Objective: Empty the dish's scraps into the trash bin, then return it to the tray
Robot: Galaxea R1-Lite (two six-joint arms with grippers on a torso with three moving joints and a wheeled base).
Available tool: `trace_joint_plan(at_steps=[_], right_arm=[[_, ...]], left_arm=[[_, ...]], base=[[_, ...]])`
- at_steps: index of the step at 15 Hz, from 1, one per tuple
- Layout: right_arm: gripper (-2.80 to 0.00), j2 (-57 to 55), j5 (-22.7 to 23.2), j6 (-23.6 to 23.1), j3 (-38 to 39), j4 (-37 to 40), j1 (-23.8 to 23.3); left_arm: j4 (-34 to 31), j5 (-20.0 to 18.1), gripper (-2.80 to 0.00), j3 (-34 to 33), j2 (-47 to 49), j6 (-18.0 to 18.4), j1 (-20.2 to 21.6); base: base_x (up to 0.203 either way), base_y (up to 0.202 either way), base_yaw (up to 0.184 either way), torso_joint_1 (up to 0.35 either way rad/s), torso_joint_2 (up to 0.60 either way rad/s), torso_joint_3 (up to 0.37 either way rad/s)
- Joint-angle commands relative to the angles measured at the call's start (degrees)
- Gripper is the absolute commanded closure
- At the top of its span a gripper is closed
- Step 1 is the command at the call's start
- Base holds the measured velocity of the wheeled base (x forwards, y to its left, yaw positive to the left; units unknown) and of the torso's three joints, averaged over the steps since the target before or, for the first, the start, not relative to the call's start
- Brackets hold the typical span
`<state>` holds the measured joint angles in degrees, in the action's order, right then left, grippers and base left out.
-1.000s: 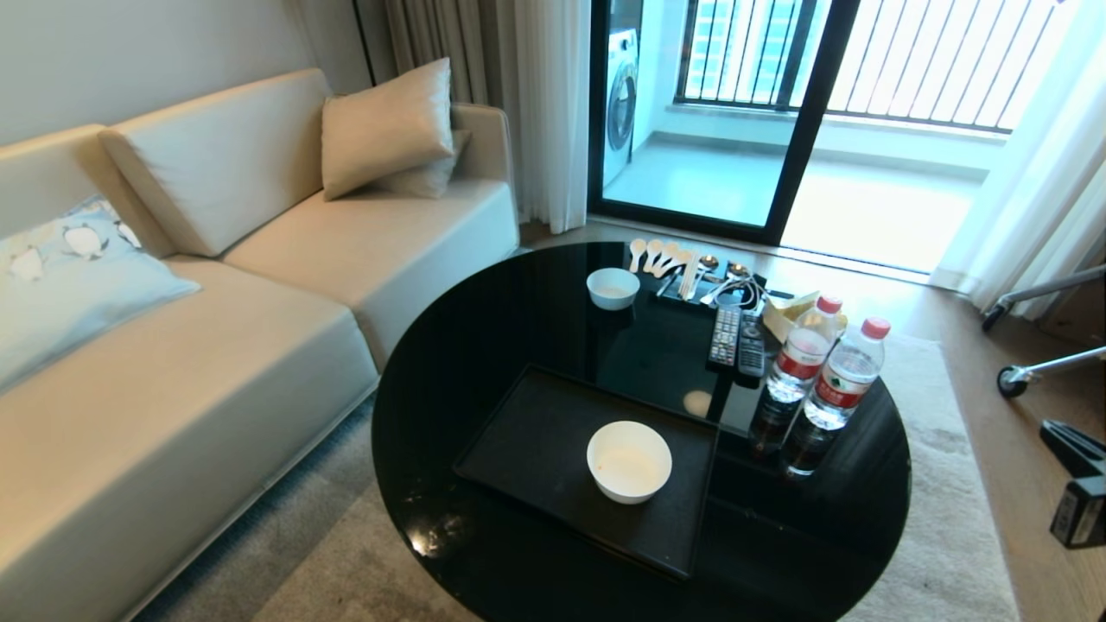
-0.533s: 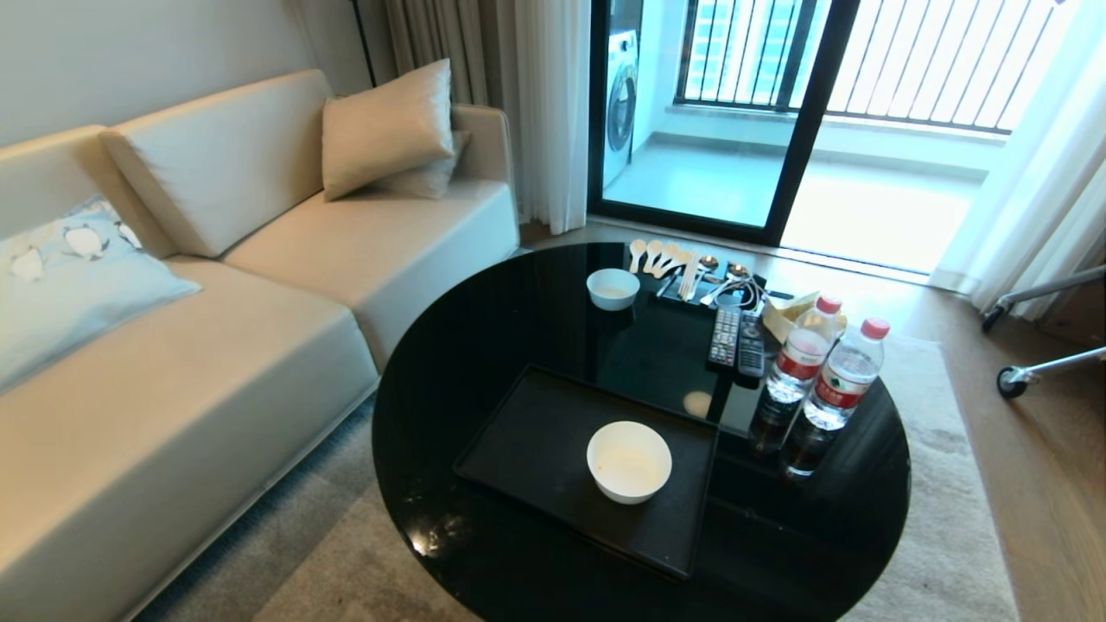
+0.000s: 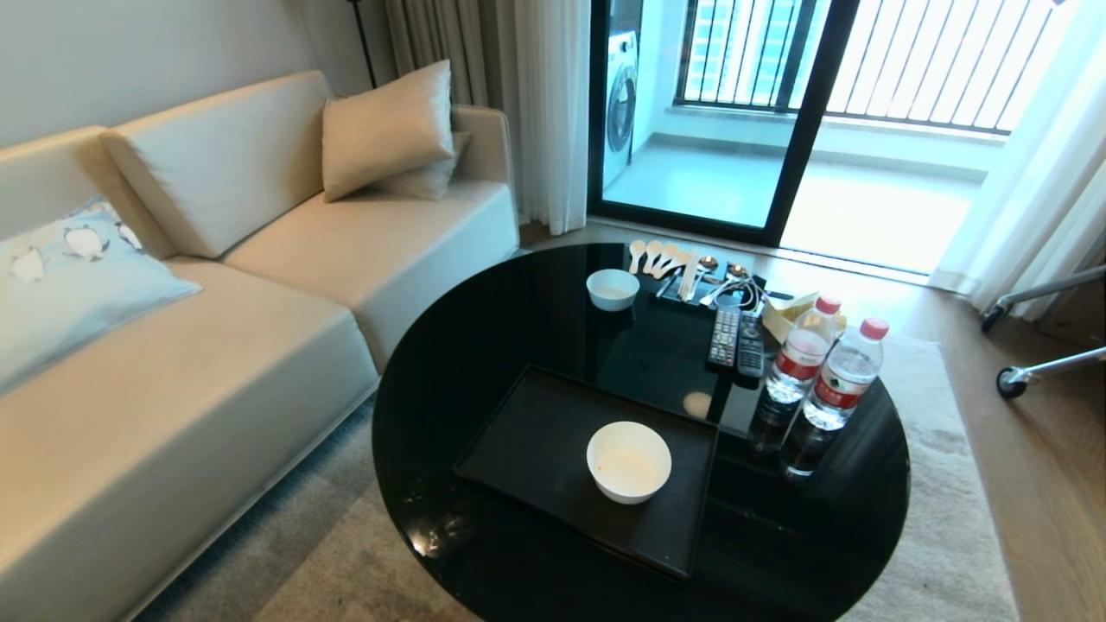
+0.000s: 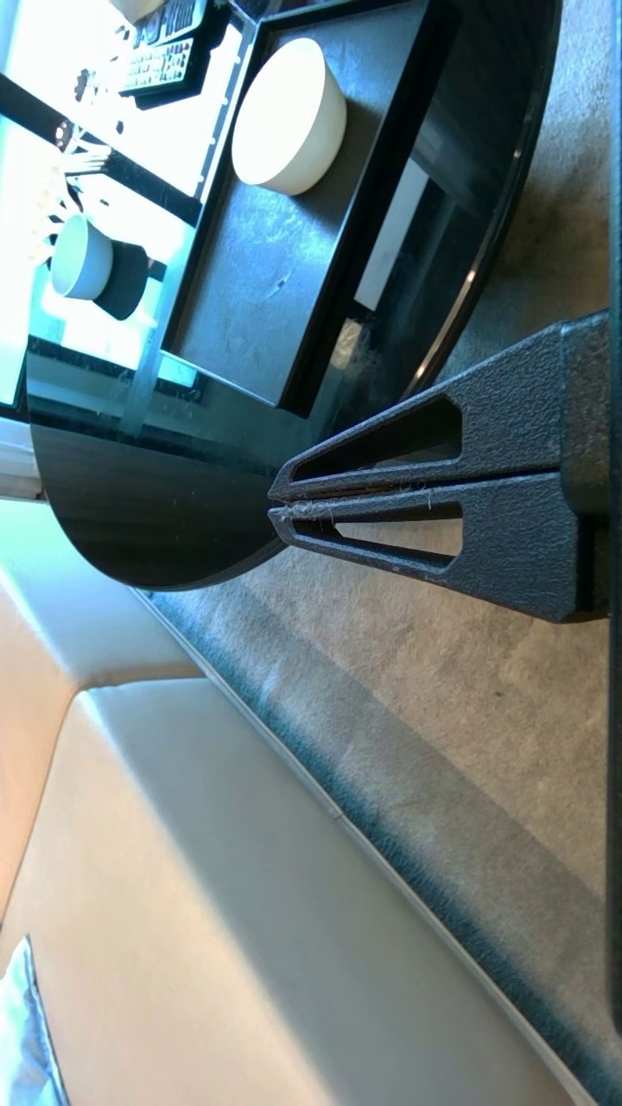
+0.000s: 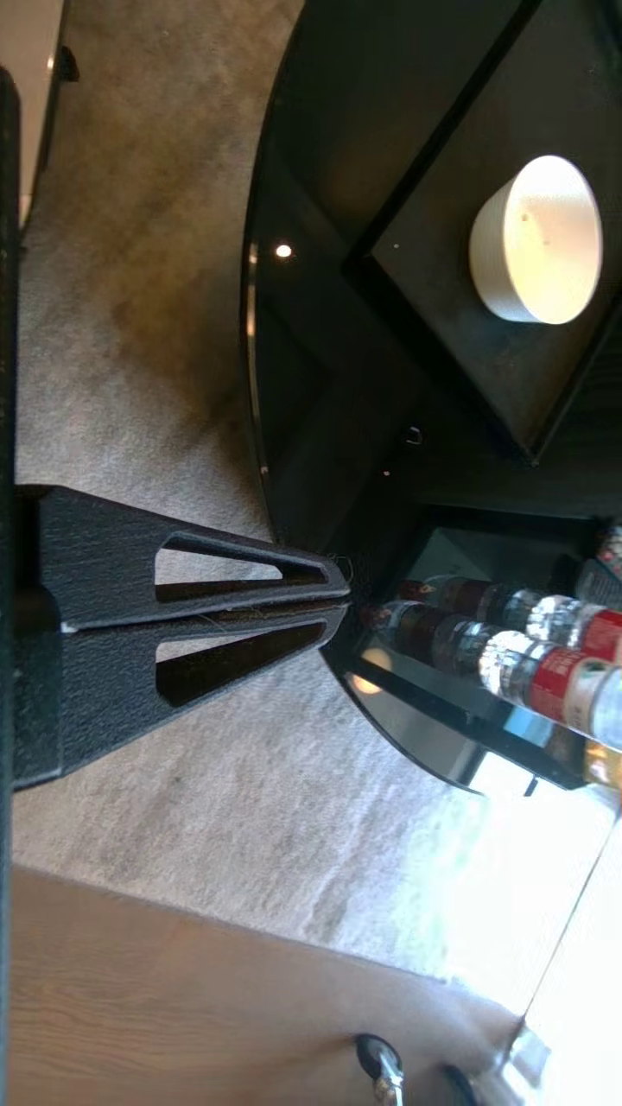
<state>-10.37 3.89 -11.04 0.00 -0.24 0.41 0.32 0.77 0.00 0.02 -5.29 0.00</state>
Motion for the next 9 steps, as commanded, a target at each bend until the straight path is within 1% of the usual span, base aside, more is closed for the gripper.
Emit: trace_joint_plan(at_steps=[1, 3, 9], right_arm=[[0.0, 6.5, 0.1, 0.0, 0.0, 0.1, 0.1], [0.0, 10.3, 0.2, -0.1, 0.0, 0.1, 0.0], [0.0, 10.4, 0.2, 0.8, 0.0, 0.2, -0.1]], left_arm=[[0.0, 0.0, 0.0, 0.0, 0.0, -0.1, 0.0], [0.0, 0.0, 0.0, 0.0, 0.0, -0.1, 0.0], [0.0, 0.0, 0.0, 0.0, 0.0, -0.1, 0.0]], base=[[0.0, 0.0, 0.0, 0.0, 0.0, 0.0], [0.0, 0.0, 0.0, 0.0, 0.0, 0.0], [0.0, 0.0, 0.0, 0.0, 0.0, 0.0]])
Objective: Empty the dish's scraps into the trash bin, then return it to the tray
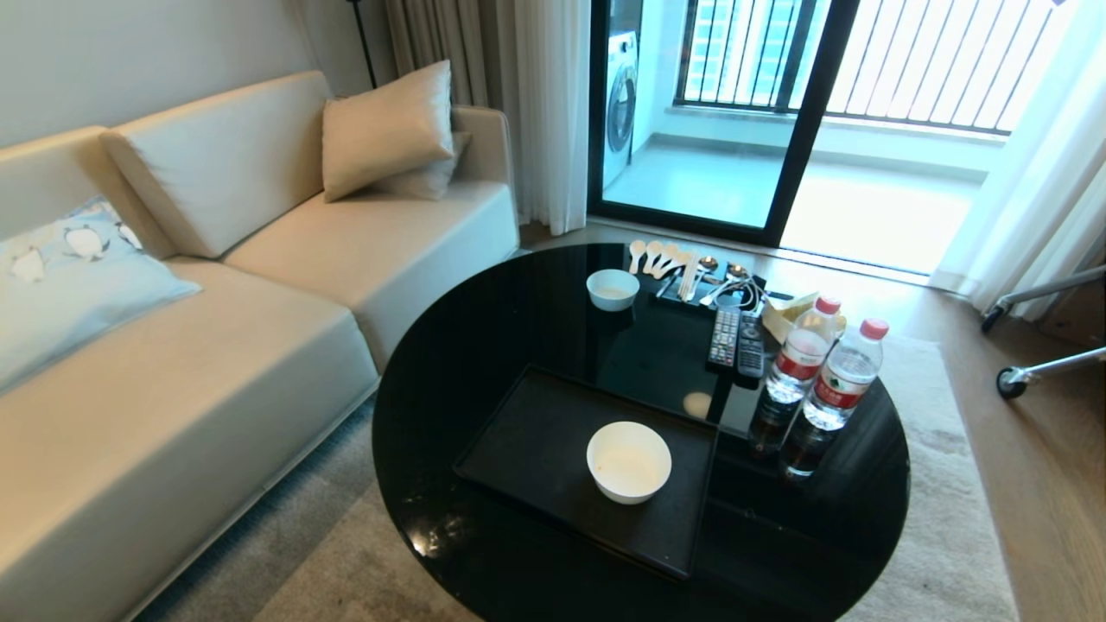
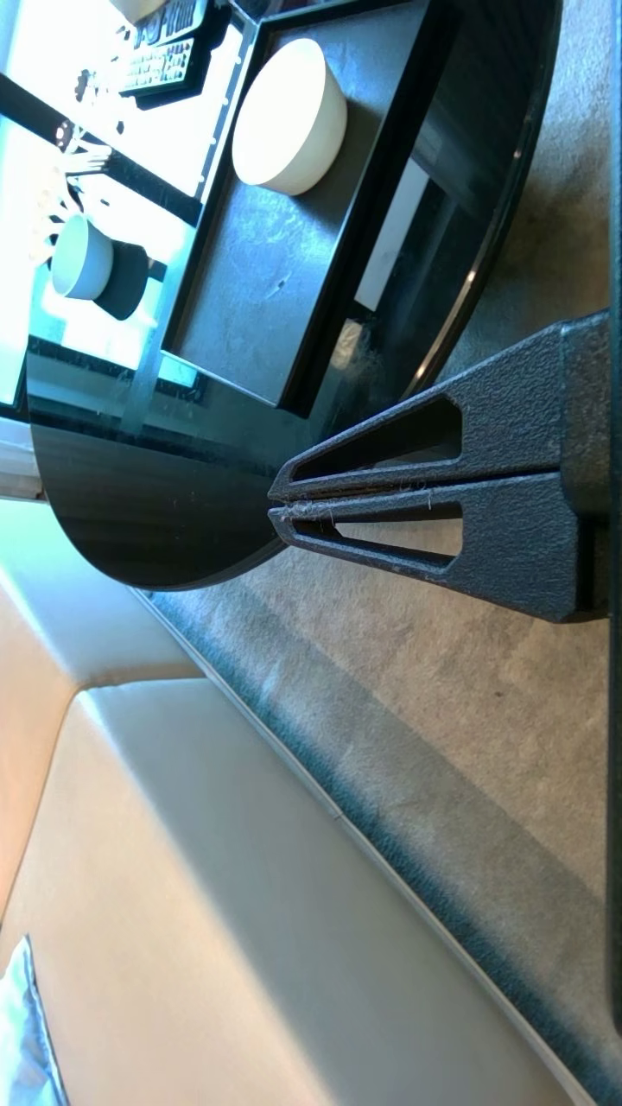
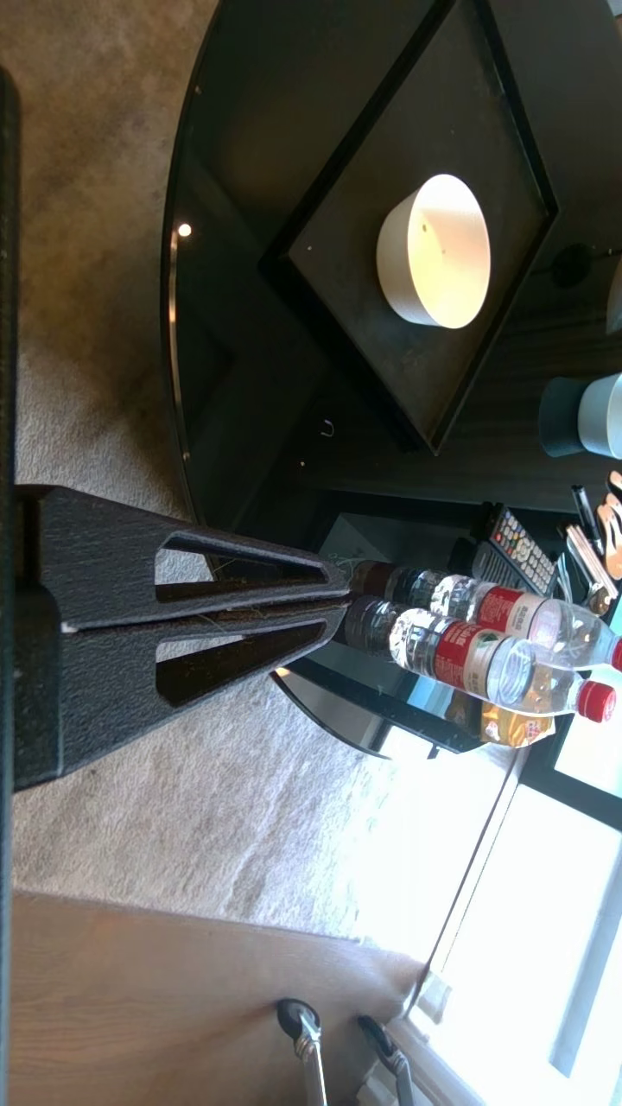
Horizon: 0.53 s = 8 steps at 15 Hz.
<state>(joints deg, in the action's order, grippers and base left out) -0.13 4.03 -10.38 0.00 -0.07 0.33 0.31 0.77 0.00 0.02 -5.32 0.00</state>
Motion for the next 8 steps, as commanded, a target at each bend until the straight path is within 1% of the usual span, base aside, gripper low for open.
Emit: trace_joint_plan(at_steps=[1, 5, 8], right_arm=[[0.0, 0.1, -0.1, 0.8, 0.0, 0.1, 0.0], [0.0, 0.1, -0.2, 4.9, 0.0, 0.1, 0.0], [0.0, 0.1, -0.2, 4.9, 0.0, 0.1, 0.0]], left_arm=[[0.0, 0.0, 0.0, 0.0, 0.0, 0.0, 0.0], [0.0, 0.0, 0.0, 0.0, 0.0, 0.0, 0.0], [0.0, 0.0, 0.0, 0.0, 0.0, 0.0, 0.0]], base=[[0.0, 0.0, 0.0, 0.0, 0.0, 0.0], [0.0, 0.0, 0.0, 0.0, 0.0, 0.0], [0.0, 0.0, 0.0, 0.0, 0.0, 0.0]])
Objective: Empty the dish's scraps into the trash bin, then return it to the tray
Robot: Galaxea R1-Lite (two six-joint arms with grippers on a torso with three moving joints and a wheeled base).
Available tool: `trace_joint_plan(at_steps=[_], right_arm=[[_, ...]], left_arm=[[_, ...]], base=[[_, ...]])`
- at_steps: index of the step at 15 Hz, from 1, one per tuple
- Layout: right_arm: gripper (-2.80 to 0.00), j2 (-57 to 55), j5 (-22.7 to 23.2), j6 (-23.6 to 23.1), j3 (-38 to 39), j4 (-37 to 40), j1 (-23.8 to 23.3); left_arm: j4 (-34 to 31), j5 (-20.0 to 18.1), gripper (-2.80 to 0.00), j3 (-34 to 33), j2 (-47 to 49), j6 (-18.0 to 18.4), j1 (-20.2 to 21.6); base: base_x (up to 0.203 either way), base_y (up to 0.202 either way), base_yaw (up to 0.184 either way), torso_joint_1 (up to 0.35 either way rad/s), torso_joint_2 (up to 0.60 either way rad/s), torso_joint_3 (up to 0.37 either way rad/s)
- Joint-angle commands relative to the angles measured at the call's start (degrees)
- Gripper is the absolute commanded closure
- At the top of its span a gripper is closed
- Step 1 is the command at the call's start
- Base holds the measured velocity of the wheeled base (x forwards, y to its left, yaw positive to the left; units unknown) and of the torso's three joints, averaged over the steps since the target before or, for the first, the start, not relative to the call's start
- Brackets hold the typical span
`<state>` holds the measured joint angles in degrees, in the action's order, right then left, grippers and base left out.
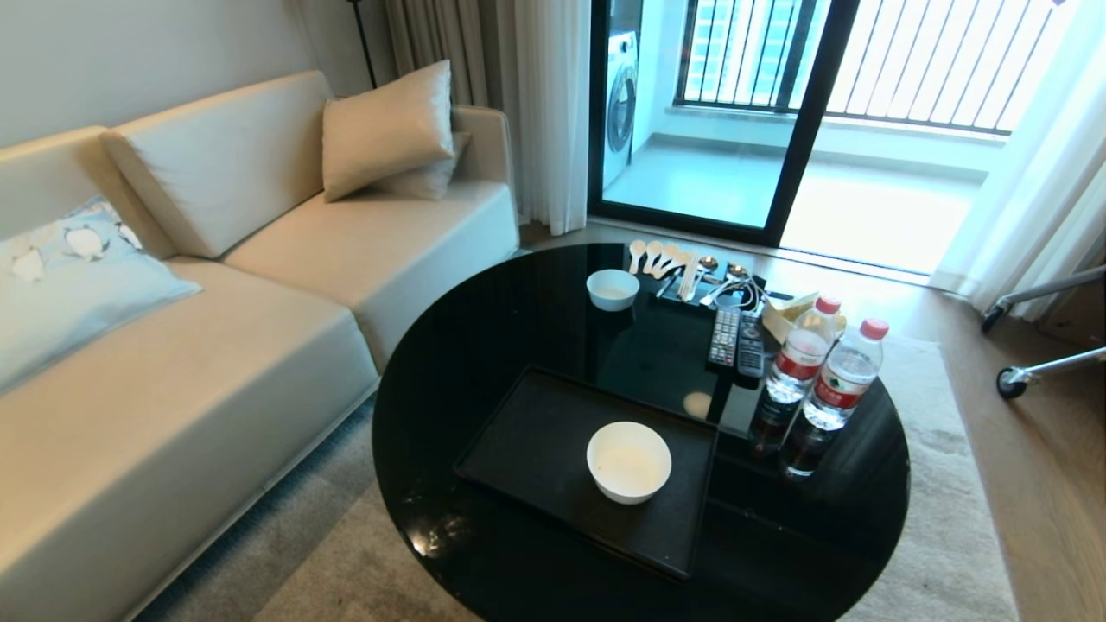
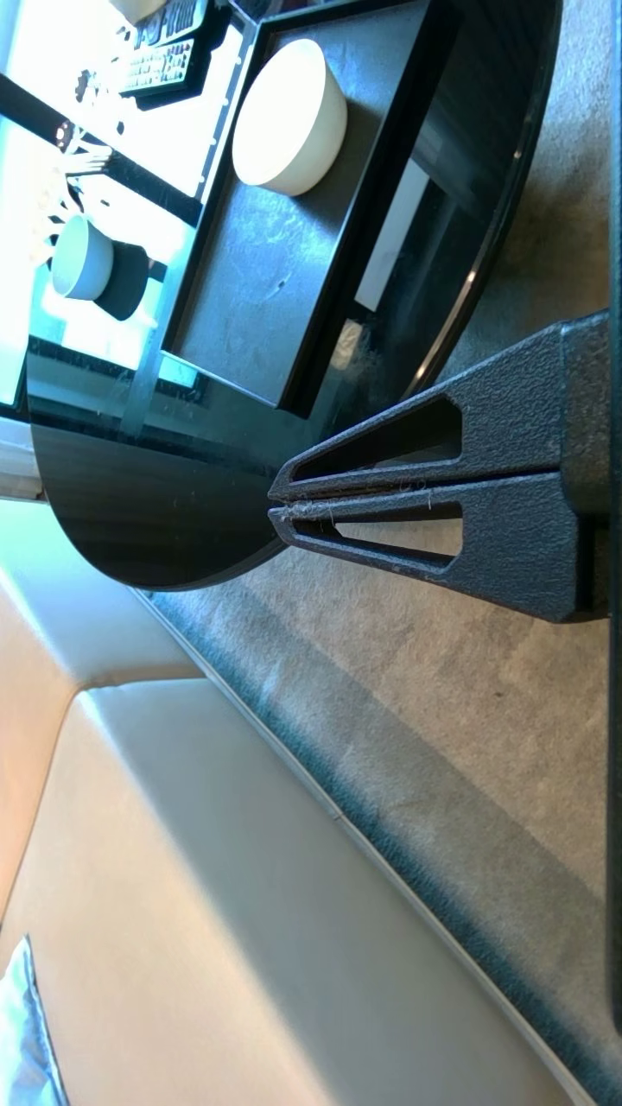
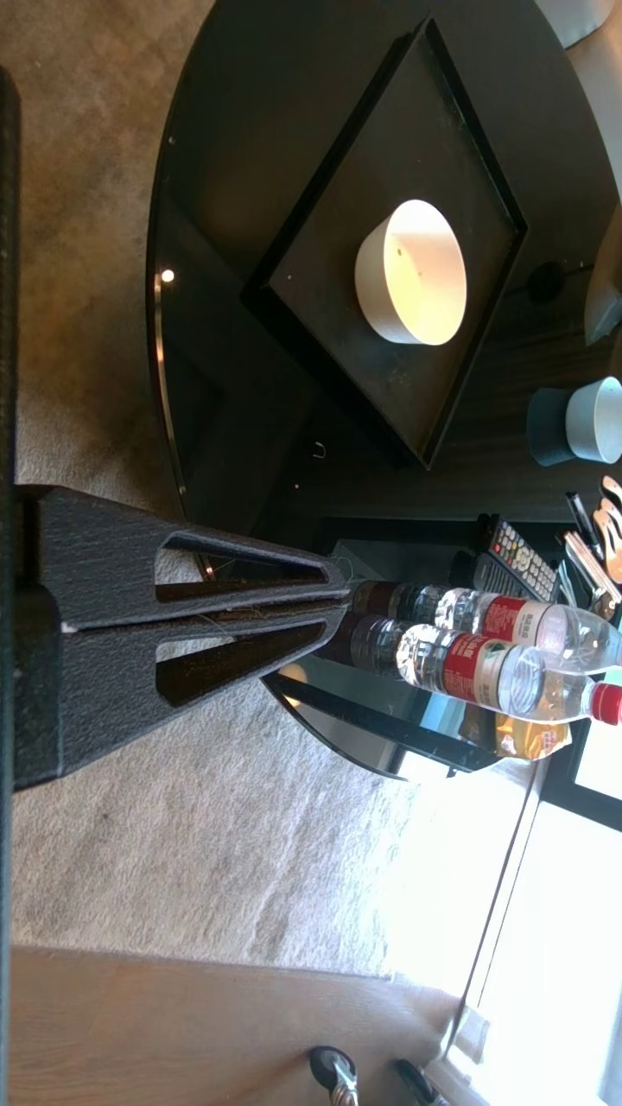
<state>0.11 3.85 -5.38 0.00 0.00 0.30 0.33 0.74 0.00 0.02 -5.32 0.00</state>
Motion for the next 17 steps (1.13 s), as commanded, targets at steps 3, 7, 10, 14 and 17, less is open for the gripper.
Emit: trace_joint_plan(at_steps=[3, 7, 10, 14, 17], right_arm=[[0.0, -0.1, 0.0, -0.1, 0.0, 0.0, 0.0], [0.0, -0.1, 0.0, 0.0, 0.0, 0.0, 0.0], [0.0, -0.1, -0.2, 0.8, 0.0, 0.0, 0.0], [0.0, -0.2, -0.4, 1.2, 0.0, 0.0, 0.0], [0.0, -0.1, -0.4, 1.2, 0.0, -0.1, 0.0]], left_arm=[[0.0, 0.0, 0.0, 0.0, 0.0, 0.0, 0.0], [0.0, 0.0, 0.0, 0.0, 0.0, 0.0, 0.0], [0.0, 0.0, 0.0, 0.0, 0.0, 0.0, 0.0], [0.0, 0.0, 0.0, 0.0, 0.0, 0.0, 0.0], [0.0, 0.0, 0.0, 0.0, 0.0, 0.0, 0.0]], base=[[0.0, 0.0, 0.0, 0.0, 0.0, 0.0], [0.0, 0.0, 0.0, 0.0, 0.0, 0.0], [0.0, 0.0, 0.0, 0.0, 0.0, 0.0], [0.0, 0.0, 0.0, 0.0, 0.0, 0.0], [0.0, 0.0, 0.0, 0.0, 0.0, 0.0]])
